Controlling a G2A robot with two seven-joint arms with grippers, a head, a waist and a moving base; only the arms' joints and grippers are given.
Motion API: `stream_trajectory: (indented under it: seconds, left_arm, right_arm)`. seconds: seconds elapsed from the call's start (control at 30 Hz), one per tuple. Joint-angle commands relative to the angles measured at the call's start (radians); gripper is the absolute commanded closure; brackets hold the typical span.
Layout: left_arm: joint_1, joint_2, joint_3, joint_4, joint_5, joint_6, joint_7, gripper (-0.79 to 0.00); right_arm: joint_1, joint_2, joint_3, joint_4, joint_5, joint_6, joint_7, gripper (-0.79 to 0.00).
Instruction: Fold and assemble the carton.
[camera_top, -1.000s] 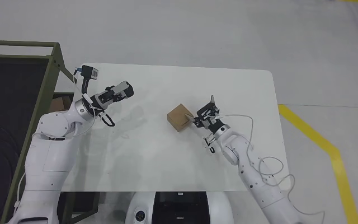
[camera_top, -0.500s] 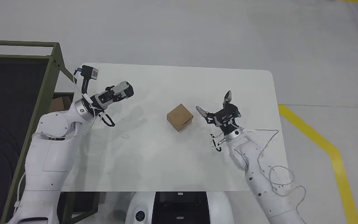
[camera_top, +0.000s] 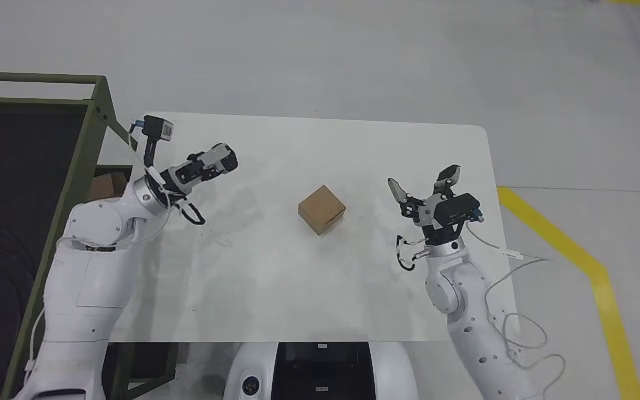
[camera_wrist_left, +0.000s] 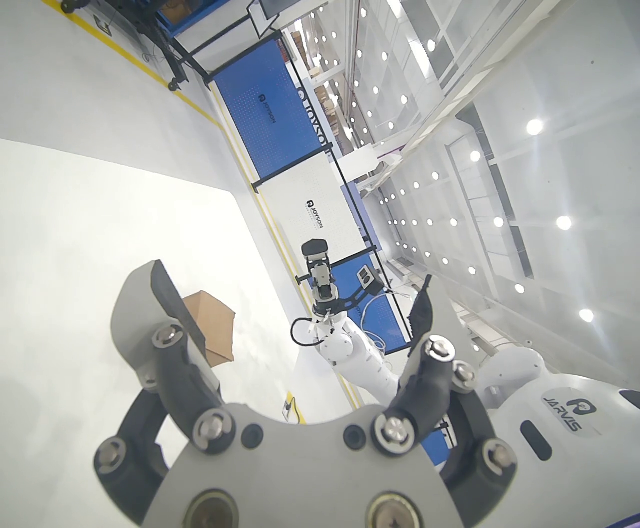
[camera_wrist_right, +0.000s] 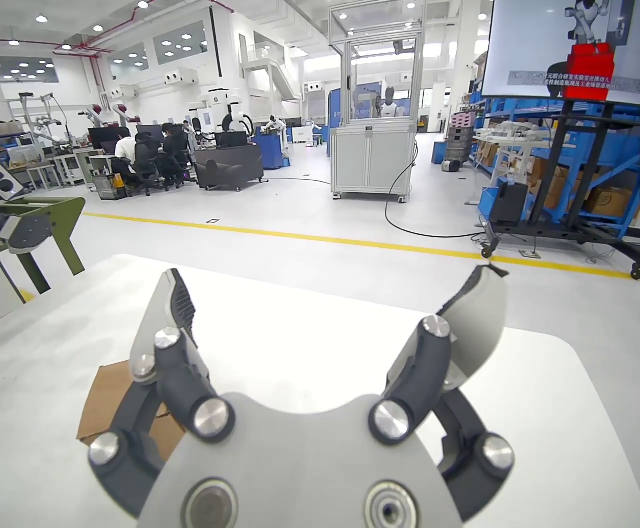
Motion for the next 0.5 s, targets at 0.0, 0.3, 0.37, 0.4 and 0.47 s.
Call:
stream_trajectory:
  seconds: [0.0, 0.3, 0.37, 0.4, 0.47]
  left_arm:
    - [0.019, -0.004, 0.005, -0.034, 0.137, 0.008, 0.152, -0.785]
    - [0.113, -0.034, 0.101, -0.123, 0.855, 0.158, 0.803, -0.785]
    - [0.117, -0.041, 0.129, -0.103, 0.957, 0.204, 0.916, -0.785]
    - [0.116, -0.045, 0.144, -0.090, 1.016, 0.234, 0.974, -0.785]
    - [0.110, -0.054, 0.180, -0.064, 1.038, 0.245, 1.028, -0.785]
  right_arm:
    - [0.000, 0.000, 0.000, 0.000, 0.000, 0.000, 0.000, -0.785]
    - [0.000, 0.000, 0.000, 0.000, 0.000, 0.000, 0.000, -0.785]
    - [0.000, 0.000, 0.000, 0.000, 0.000, 0.000, 0.000, -0.785]
    - [0.000, 0.000, 0.000, 0.000, 0.000, 0.000, 0.000, -0.785]
    - [0.000, 0.000, 0.000, 0.000, 0.000, 0.000, 0.000, -0.785]
